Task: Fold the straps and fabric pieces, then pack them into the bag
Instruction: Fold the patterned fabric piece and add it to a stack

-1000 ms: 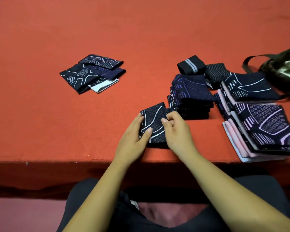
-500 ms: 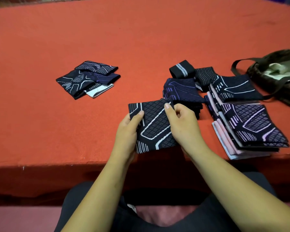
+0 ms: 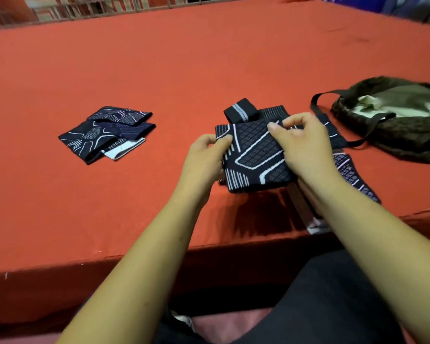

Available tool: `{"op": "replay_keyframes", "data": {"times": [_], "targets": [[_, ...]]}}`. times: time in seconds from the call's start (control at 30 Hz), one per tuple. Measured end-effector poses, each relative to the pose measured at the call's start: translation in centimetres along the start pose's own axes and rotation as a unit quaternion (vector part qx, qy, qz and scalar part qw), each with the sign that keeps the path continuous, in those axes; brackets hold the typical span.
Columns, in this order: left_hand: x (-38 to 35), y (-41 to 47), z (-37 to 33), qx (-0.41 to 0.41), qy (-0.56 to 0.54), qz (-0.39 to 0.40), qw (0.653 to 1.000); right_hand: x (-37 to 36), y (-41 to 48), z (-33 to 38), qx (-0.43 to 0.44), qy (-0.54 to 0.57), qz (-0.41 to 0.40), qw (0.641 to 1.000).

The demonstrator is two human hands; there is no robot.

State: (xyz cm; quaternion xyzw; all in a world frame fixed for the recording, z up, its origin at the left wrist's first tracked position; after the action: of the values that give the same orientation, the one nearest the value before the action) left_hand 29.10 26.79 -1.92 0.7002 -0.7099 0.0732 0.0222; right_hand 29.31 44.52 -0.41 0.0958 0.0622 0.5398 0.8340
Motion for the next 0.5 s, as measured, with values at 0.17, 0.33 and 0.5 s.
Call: {"op": "replay_keyframes", "data": {"times": [0.17, 0.33, 0.5], "targets": [[-5.2, 3.0, -3.5, -0.023, -0.027, 0.085, 0.996, 4.5, 6.8, 0.6, -0.033, -0.096, -0.021, 0.995], [-9.8, 7.1, -3.5, -0.018, 0.064, 0.106, 0.992, 8.0, 10.4, -1.0, -0.115, -0.102, -0.021, 0.988], [-12.9, 10.4, -2.8, -0.013, 0.144, 0.086, 0.986, 9.9, 13.2, -3.1, -0.112, -0.131, -0.048, 0.984]]}}
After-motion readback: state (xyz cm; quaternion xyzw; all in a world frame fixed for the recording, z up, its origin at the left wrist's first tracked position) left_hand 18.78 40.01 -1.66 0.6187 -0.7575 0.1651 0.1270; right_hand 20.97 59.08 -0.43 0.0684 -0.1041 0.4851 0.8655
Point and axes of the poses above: each hand's wrist, its own y-axis towards the middle knuckle, its own x-axis out of the back of the hand, z = x × y, the point moved 3 cm from there along y, towards the middle knuckle, and after that the axes turned 12 degrees about y, right-handed, at the moved point
